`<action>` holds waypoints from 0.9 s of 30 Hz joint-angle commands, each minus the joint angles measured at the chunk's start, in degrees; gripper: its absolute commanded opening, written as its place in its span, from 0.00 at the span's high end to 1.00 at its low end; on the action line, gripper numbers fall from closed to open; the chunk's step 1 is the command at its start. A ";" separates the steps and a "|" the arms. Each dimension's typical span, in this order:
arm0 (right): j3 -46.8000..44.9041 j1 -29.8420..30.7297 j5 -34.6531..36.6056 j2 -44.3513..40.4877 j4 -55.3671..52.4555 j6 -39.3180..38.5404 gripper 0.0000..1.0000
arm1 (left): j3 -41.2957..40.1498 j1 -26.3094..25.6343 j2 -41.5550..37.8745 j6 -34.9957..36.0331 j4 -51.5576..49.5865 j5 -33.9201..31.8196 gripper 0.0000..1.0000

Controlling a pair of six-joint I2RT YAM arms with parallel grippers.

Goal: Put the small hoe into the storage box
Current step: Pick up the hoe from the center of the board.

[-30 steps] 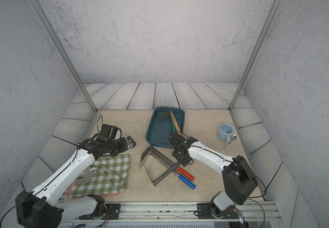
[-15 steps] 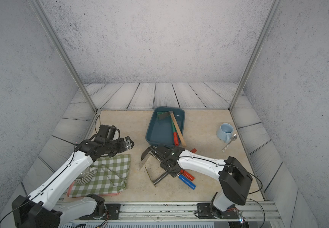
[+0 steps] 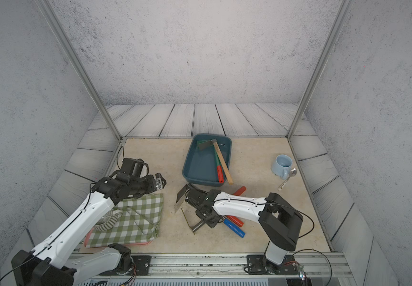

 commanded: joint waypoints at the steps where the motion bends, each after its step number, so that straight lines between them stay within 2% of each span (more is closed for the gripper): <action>1: 0.68 0.26 0.46 1.64 -0.22 1.25 0.49 | -0.95 0.35 -0.28 0.78 0.44 0.69 0.01; 6: 0.34 0.24 -0.08 3.50 1.31 1.51 0.52 | -0.92 0.35 -0.11 0.79 0.53 1.21 0.01; 11: 0.55 0.24 0.77 3.99 1.96 0.94 0.64 | -0.89 0.35 -0.19 0.93 0.35 1.13 0.01; 14: 0.37 0.25 0.77 4.27 2.34 0.98 0.74 | -0.64 0.35 -0.11 1.05 0.35 1.13 0.01; 27: -0.36 0.24 5.12 -0.78 0.51 2.18 0.82 | -0.38 0.35 0.85 1.11 0.68 1.84 0.01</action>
